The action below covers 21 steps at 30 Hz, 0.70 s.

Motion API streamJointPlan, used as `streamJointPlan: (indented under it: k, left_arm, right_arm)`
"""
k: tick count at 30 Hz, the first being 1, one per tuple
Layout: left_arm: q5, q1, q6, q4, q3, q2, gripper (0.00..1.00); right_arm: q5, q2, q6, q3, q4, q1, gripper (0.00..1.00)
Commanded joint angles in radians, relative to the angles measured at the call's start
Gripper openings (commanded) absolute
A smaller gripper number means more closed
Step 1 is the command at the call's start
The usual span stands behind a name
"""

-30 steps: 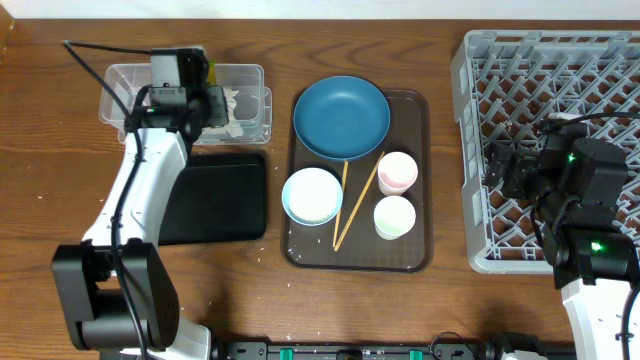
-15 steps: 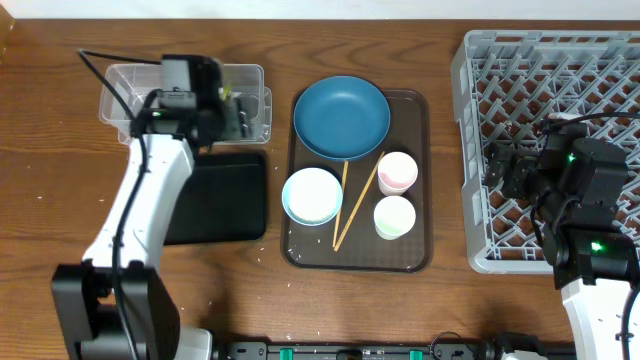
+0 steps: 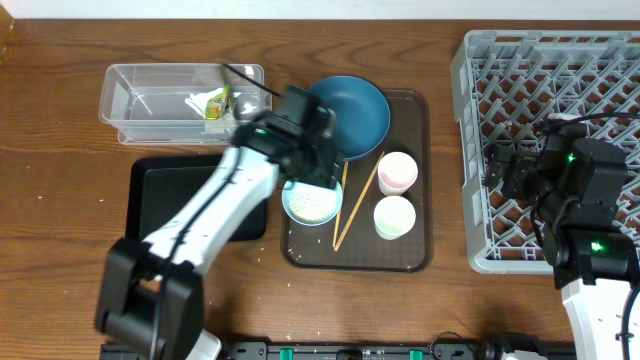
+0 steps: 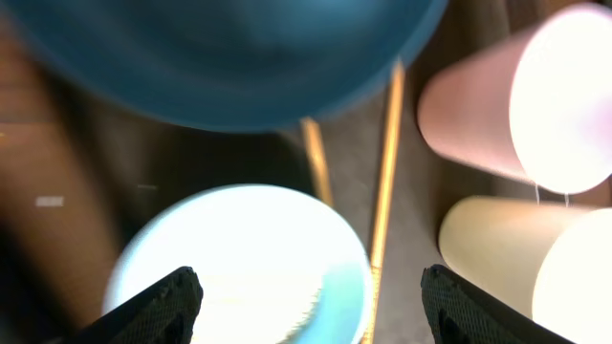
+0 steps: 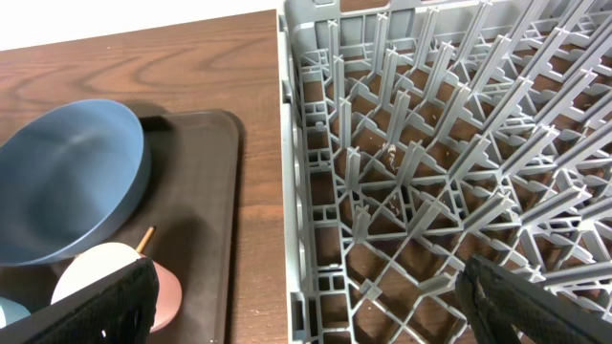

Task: Sort waste into correct bins and load items into the dishwasher rack
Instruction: 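Reach the left gripper to the light-blue bowl and grasp its rim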

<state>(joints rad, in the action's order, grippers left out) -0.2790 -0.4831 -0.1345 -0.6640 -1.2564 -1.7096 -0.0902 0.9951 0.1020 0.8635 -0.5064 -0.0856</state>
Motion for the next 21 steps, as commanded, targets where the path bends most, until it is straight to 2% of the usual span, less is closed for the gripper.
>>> streamJointPlan:
  k: [1,6,10,14,16,18,21]
  left_arm:
    - [0.002,-0.057,-0.01,-0.001,0.013,-0.066,0.75]
    - [0.003,-0.124,-0.043,-0.001,0.013,-0.15,0.69]
    - [0.003,-0.142,-0.043,-0.001,0.013,-0.188,0.52]
    - [0.003,-0.141,-0.043,-0.001,0.013,-0.19,0.25]
    - [0.004,-0.14,-0.043,-0.002,0.013,-0.189,0.19]
    - [0.013,-0.14,-0.044,-0.003,0.013,-0.188,0.06]
    - [0.043,-0.14,-0.044,-0.014,0.012,-0.182,0.06]
  right_arm:
    - [-0.005,0.0,-0.003,0.02,-0.003,0.021,0.99]
    - [-0.005,0.0,-0.003,0.02,-0.003,0.021,0.99]
    - [-0.005,0.0,-0.003,0.019,-0.002,0.021,0.99]
    - [-0.005,0.0,-0.003,0.019,-0.002,0.021,0.99]
    - [-0.005,0.0,-0.003,0.019,-0.002,0.021,0.99]
    - [-0.005,0.0,-0.003,0.02,-0.003,0.021,0.99]
    - [-0.005,0.0,-0.003,0.02,-0.003,0.021,0.99]
